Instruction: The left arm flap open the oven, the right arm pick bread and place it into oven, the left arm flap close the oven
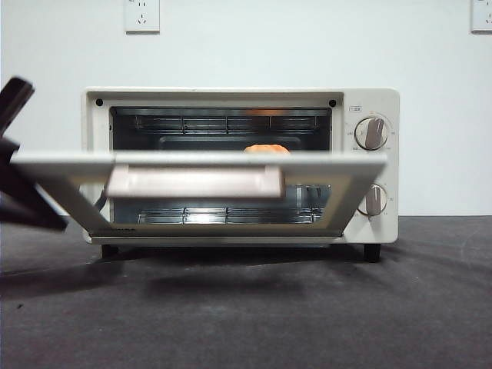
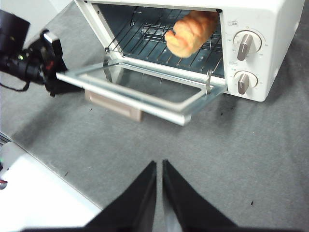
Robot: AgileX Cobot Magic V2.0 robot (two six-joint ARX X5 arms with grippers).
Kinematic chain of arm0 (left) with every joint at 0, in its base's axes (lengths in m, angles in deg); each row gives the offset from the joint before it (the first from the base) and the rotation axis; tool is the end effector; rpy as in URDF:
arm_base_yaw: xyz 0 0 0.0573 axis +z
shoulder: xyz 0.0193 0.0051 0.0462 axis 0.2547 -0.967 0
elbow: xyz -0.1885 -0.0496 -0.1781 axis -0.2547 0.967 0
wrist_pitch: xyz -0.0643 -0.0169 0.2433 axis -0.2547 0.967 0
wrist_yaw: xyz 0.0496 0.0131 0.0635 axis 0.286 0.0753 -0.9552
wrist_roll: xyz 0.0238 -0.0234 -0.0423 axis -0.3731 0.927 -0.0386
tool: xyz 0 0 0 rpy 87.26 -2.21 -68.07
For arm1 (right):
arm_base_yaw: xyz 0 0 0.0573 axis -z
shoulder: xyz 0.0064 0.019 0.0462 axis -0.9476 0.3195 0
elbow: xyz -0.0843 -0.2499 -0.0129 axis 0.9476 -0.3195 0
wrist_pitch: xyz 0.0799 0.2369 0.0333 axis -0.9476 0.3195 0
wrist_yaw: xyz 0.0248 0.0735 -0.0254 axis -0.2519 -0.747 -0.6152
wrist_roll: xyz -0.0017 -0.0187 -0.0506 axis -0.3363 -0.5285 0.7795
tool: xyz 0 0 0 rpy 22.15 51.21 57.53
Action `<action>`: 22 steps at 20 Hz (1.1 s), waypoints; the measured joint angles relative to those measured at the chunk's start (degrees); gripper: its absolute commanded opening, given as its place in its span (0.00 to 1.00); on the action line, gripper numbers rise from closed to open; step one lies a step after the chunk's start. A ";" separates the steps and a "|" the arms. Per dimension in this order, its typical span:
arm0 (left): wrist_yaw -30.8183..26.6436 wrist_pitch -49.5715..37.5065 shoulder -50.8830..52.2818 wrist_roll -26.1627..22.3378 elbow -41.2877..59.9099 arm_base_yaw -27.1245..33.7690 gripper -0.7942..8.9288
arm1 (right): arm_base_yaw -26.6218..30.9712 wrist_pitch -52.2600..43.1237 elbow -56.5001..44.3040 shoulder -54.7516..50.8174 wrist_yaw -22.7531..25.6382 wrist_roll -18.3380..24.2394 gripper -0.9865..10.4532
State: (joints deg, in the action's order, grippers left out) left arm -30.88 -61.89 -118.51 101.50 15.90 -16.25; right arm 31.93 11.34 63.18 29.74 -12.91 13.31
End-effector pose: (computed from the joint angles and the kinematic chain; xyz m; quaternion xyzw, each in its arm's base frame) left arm 0.2250 -0.0284 0.1665 -0.4031 0.5118 -0.2679 0.7098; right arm 0.0440 0.0389 0.3405 0.0766 0.3041 0.3124 0.8967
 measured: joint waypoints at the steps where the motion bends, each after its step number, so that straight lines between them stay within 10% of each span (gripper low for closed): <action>1: 0.31 -2.03 0.57 1.57 -0.76 0.20 0.10 | 0.00 -0.02 0.00 0.00 0.00 0.00 0.10; 13: -3.80 -35.69 2.03 25.40 -4.17 0.52 0.10 | 0.00 -0.02 0.00 0.00 0.00 0.00 0.10; 22: -3.72 -41.53 7.54 29.42 -4.02 0.63 0.10 | 0.00 -1.57 0.00 0.00 3.23 0.07 0.10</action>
State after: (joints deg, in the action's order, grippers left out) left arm -34.60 -103.42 -110.97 130.92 11.88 -15.62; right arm 31.93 9.77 63.18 29.74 -9.67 13.38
